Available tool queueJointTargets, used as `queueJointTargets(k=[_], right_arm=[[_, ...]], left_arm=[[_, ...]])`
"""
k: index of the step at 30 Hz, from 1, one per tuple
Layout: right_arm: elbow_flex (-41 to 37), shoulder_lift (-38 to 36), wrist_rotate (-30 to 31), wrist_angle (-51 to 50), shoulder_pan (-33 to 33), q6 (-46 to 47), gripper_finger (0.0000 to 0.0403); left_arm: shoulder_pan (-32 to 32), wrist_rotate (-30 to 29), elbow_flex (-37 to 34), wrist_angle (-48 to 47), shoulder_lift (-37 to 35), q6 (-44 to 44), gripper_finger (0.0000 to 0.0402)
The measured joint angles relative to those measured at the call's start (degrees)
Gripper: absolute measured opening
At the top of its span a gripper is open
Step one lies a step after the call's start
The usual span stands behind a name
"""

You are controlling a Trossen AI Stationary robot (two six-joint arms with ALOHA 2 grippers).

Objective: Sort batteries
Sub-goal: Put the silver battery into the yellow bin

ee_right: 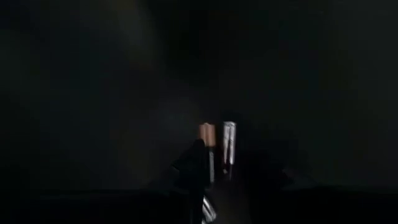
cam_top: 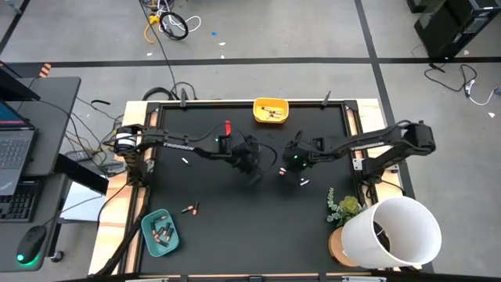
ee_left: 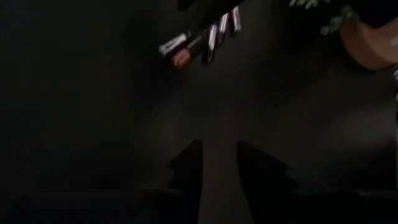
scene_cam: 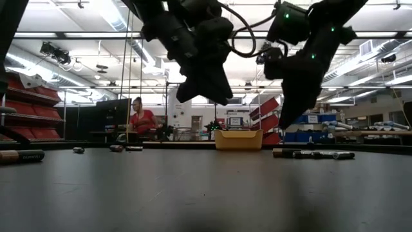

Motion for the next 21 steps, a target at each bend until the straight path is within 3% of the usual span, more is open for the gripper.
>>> queueJointTargets(k=[7, 10, 16, 21], right_arm=[[-2.1, 4.3, 4.0, 8.6, 2.4, -3.1, 0.0087], [-5.0, 4.1, 5.3, 13.1, 2.7, -1.1, 0.0086], [-12.2, -1.0, 8.3, 20.8, 2.6, 2.9, 0.0082], [-14.6, -8.2, 6.9, 14.2, 4.6, 7.2, 0.0076]], left_arm=[[-1.5, -1.7, 0.0, -4.4, -1.2, 0.0, 0.0112], [-2.8, -5.0, 0.0, -6.3, -3.3, 0.6, 0.0113], [-3.8, -6.9, 0.0, -7.9, -7.0, 1.6, 0.0113], [-3.8, -7.1, 0.0, -10.5, -8.1, 1.5, 0.0113]])
